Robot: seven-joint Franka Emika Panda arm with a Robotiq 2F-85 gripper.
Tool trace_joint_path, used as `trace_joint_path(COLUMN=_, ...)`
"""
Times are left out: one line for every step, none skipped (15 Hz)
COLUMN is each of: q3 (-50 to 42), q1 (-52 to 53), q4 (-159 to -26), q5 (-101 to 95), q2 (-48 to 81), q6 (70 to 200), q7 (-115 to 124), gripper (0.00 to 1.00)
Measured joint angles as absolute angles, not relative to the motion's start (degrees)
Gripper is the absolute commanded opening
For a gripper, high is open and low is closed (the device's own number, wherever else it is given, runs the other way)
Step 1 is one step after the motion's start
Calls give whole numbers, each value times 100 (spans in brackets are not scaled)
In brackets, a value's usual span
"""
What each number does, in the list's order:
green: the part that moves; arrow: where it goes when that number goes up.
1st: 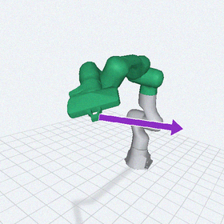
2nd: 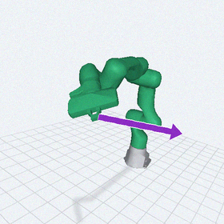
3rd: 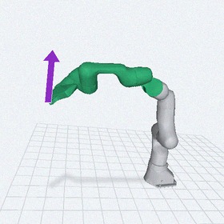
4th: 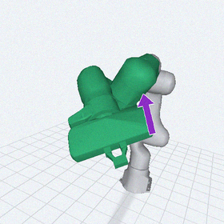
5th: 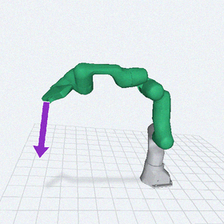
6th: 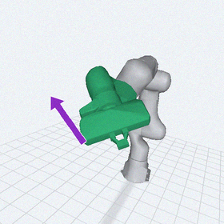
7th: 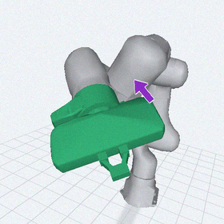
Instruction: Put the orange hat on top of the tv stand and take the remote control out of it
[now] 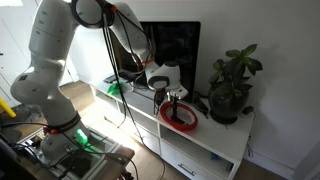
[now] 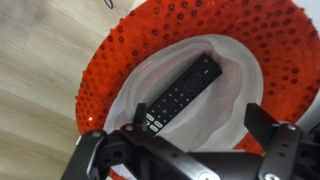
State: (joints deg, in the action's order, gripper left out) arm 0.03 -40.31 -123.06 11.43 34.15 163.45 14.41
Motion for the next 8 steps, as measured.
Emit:
trace_joint_path(q3=-152, q1=-3873, q4=-12206, q5=1222, q2=3524, q6=16321, q7=1444, gripper=100)
trace_joint_path(q3=-264, q1=-3749, q4=-12107, q5=1301, q2=3633, q6=16289, q7=1444, gripper=100)
trace_joint_path(q3=-351, q1=-3647, q4=-12008, q5=1372, q2=3741, q6=16251, q7=1444, gripper=100)
trace_joint_path(q3=-411, q1=-3571, q4=-11914, q5=1435, q2=3843, q6=16210, q7=1444, gripper=100)
trace_joint_path(q3=-457, q1=-3511, q4=-11818, q5=1496, q2=3942, q6=16153, q7=1444, gripper=100)
trace_joint_path(q3=-486, q1=-3473, q4=-11717, q5=1574, q2=4047, q6=16110, q7=1444, gripper=100)
trace_joint_path(q3=-491, q1=-3464, q4=-11620, q5=1657, q2=4148, q6=16088, q7=1444, gripper=100)
trace_joint_path(q3=-492, q1=-3464, q4=-11518, q5=1749, q2=4256, q6=16062, q7=1444, gripper=100)
